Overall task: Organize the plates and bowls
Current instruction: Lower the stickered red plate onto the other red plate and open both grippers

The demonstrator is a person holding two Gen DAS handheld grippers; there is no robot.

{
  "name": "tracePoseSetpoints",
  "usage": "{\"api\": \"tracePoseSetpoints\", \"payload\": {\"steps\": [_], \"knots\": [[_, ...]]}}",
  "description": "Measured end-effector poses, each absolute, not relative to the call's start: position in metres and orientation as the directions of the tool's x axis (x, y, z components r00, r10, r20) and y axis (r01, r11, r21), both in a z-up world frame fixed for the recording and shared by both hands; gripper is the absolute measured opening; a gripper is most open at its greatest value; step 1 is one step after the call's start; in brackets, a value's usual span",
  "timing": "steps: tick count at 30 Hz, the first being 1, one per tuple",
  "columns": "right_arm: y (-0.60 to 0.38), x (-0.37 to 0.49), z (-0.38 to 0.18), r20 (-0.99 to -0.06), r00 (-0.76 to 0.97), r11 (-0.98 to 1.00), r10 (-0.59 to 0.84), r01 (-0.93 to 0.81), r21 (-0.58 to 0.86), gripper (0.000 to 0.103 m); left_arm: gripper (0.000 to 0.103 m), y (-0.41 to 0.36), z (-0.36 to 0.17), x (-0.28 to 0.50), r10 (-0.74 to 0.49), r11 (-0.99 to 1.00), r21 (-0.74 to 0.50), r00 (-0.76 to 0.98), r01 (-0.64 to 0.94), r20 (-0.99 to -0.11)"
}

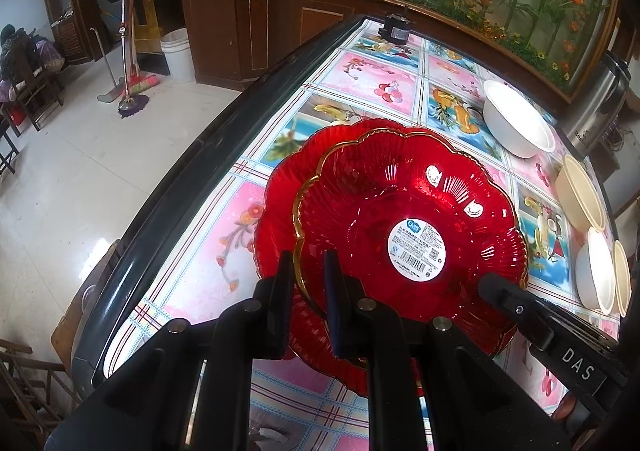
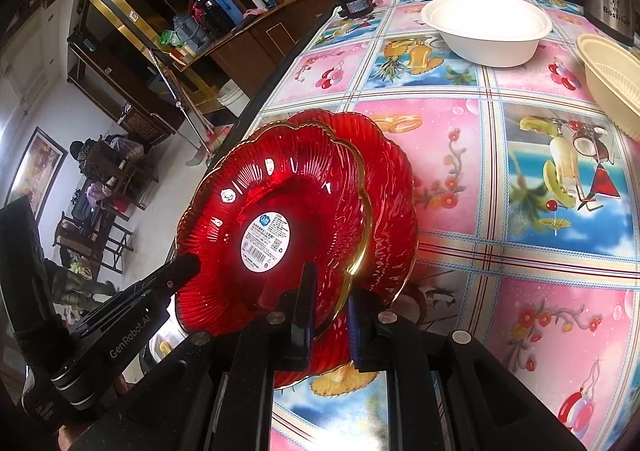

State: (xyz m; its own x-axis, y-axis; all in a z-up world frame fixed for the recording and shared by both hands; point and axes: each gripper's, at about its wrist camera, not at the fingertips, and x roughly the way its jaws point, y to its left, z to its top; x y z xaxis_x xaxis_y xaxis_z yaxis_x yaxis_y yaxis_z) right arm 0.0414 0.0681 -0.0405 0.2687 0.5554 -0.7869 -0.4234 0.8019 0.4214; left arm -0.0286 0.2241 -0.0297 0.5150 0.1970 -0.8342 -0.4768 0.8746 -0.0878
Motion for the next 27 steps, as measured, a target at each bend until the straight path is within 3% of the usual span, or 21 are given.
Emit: {"api": "tracePoseSetpoints", "payload": {"steps": [16, 20, 25, 26, 27], "knots": [[0.074, 0.038, -0.038, -0.797, 0.283, 0.810, 0.534, -0.440, 0.387, 0.018, 0.012, 0.223, -0.028, -0.028, 0.223, 0.864, -0.067, 0.499, -0.499, -0.838], [0.075, 0.037, -0.035, -0.799, 0.301, 0.817, 0.521, -0.447, 0.364, 0.024, 0.013, 0.222, -0.025, -0.029, 0.233, 0.859, -0.065, 0.500, -0.509, -0.834], [0.074, 0.035, -0.033, -0.796, 0.305, 0.816, 0.522, -0.449, 0.363, 0.025, 0.013, 0.222, -0.021, -0.031, 0.241, 0.853, -0.070, 0.510, -0.517, -0.826], [0.073, 0.035, -0.033, -0.797, 0.303, 0.816, 0.523, -0.448, 0.365, 0.027, 0.019, 0.222, -0.021, -0.032, 0.236, 0.854, -0.075, 0.512, -0.515, -0.826], [0.073, 0.037, -0.033, -0.797, 0.302, 0.816, 0.523, -0.446, 0.367, 0.029, 0.032, 0.222, -0.020, -0.032, 0.231, 0.854, -0.080, 0.514, -0.514, -0.826]]}}
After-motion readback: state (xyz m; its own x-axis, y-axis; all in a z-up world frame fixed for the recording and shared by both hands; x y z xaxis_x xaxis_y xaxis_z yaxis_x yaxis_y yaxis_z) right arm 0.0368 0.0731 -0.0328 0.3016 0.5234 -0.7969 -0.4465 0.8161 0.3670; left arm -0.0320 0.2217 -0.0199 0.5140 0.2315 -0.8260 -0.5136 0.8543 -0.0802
